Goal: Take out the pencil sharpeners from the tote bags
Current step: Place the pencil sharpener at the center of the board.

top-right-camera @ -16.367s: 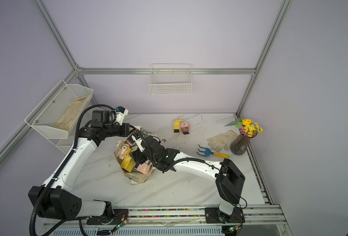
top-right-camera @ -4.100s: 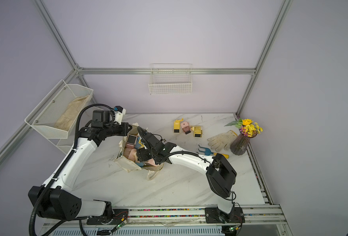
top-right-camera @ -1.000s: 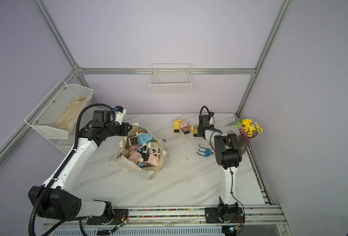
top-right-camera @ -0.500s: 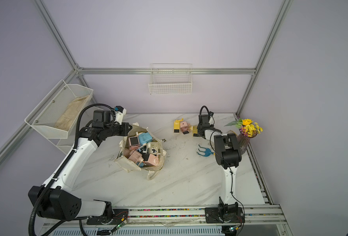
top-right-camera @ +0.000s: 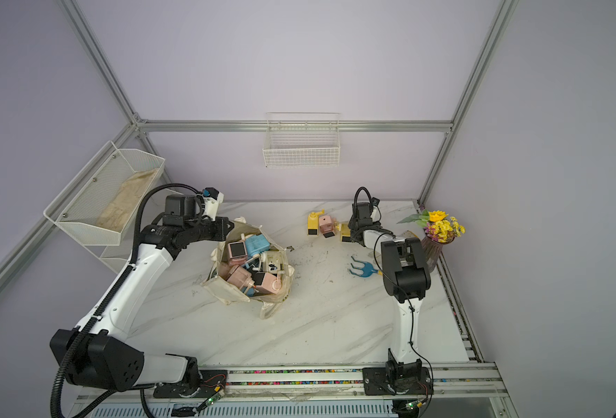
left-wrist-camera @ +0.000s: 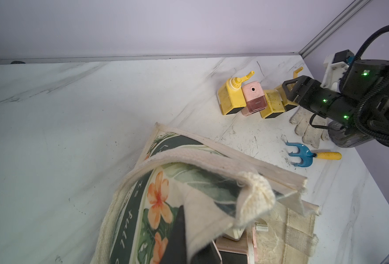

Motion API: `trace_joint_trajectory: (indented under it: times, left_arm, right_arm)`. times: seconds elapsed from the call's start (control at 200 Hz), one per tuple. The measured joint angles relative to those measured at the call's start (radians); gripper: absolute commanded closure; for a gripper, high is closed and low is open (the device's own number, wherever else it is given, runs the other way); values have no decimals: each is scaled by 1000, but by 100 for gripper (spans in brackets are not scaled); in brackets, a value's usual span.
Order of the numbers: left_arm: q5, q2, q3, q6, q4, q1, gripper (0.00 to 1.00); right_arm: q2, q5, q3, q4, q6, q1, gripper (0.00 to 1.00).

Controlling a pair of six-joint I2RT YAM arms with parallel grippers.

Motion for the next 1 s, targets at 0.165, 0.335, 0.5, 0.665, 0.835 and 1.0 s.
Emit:
trace_joint_trajectory:
  times: [0.165, 0.335, 0.5, 0.665, 0.835, 1.0]
  left_arm:
    - [-1, 0, 0, 0, 0, -1, 99]
    - [-1, 0, 0, 0, 0, -1, 99]
    - [-1, 0, 0, 0, 0, -1, 99]
    - [-1, 0, 0, 0, 0, -1, 100]
    - [-1, 0, 0, 0, 0, -1, 100]
    - [-2, 0, 0, 0, 0, -4, 100]
  right_arm:
    - [-210, -38, -55, -6, 12, 47, 27]
    - [-422, -94, -95, 55, -8, 259, 29]
    - [-607, -217, -232, 126, -86, 533, 31]
    - [-721, -302, -329, 153, -186, 746, 33]
    - [-692, -372, -319, 181, -253, 812, 33]
    - [-506, -393, -193, 169, -230, 821, 31]
